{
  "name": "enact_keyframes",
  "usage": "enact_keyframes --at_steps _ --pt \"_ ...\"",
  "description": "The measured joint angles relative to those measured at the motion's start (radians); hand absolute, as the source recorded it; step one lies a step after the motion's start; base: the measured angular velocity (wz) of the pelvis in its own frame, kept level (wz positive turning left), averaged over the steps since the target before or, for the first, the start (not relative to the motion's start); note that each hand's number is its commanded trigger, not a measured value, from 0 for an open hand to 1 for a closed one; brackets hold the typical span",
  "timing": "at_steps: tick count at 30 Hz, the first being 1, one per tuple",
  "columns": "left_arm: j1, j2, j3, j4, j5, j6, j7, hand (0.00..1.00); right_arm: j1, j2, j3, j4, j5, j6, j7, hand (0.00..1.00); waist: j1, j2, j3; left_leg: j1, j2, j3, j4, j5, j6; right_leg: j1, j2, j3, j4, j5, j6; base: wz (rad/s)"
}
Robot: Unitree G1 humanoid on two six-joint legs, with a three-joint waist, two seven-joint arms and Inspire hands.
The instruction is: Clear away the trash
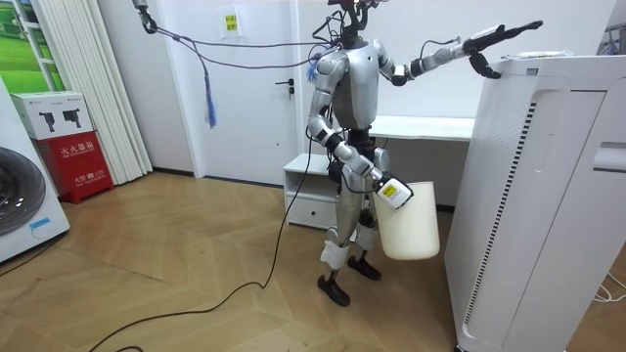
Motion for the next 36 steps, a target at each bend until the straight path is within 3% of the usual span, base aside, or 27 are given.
enact_keyframes --at_steps 2,12,20,21,22,23,24,36 --pt "0.0 0.0 0.0 -0.001 0.0 0.009 -0.031 0.0 -0.004 0.0 0.0 0.0 0.0 0.018 0.0 1.0 -0.005 0.002 -0.0013 -0.001 0.0 0.001 0.0 0.0 0.0 -0.004 0.0 0.002 0.001 0.0 0.0 0.0" --pt "-0.001 0.0 -0.055 0.005 0.001 0.052 -0.159 0.0 -0.009 0.004 0.002 0.0 0.0 0.02 0.004 1.0 -0.02 0.002 -0.0014 -0.005 0.001 0.002 0.0 0.0 0.0 -0.016 -0.001 0.003 0.015 -0.005 -0.001 0.0" --pt "-0.046 0.001 -0.057 0.004 0.001 0.068 -0.218 0.0 -0.01 0.0 0.016 0.0 0.0 0.026 0.011 1.0 -0.021 0.0 -0.0002 -0.005 0.001 0.003 -0.001 -0.005 0.003 -0.016 -0.005 0.002 0.015 -0.008 0.001 0.0" --pt "-0.047 0.001 -0.057 0.004 0.001 0.069 -0.221 0.19 -0.01 0.0 0.017 0.0 0.0 0.026 0.01 1.0 -0.021 0.0 -0.0002 -0.005 0.001 0.003 -0.001 -0.005 0.003 -0.015 -0.005 0.002 0.015 -0.009 0.001 0.0" --pt "-0.05 0.001 -0.057 0.004 0.001 0.07 -0.228 0.45 -0.01 0.0 0.018 0.0 0.0 0.026 0.01 1.0 -0.021 0.0 0.0002 -0.004 0.001 0.003 -0.001 -0.006 0.004 -0.015 -0.006 0.002 0.015 -0.009 0.001 0.0" --pt "-0.05 0.001 -0.057 0.003 0.004 0.072 -0.233 0.89 -0.01 -0.001 0.019 0.0 0.0 0.026 0.009 1.0 -0.021 0.0 0.0002 -0.002 0.001 0.003 -0.002 -0.006 0.004 -0.014 -0.007 0.002 0.015 -0.009 0.001 0.0" --pt "-0.051 0.001 -0.058 0.003 0.005 0.073 -0.235 1.0 -0.01 -0.002 0.021 0.0 0.0 0.027 0.009 1.0 -0.022 0.0 0.0003 -0.001 0.0 0.003 -0.002 -0.006 0.005 -0.014 -0.007 0.002 0.015 -0.009 0.002 0.0" --pt "-0.097 0.003 -0.038 -0.007 -0.012 0.094 -0.248 1.0 -0.012 -0.011 0.038 -0.002 -0.002 0.059 0.009 1.0 -0.013 -0.001 -0.0006 0.012 -0.001 0.009 -0.004 -0.006 0.005 -0.02 -0.011 0.002 0.032 -0.02 0.003 0.0"
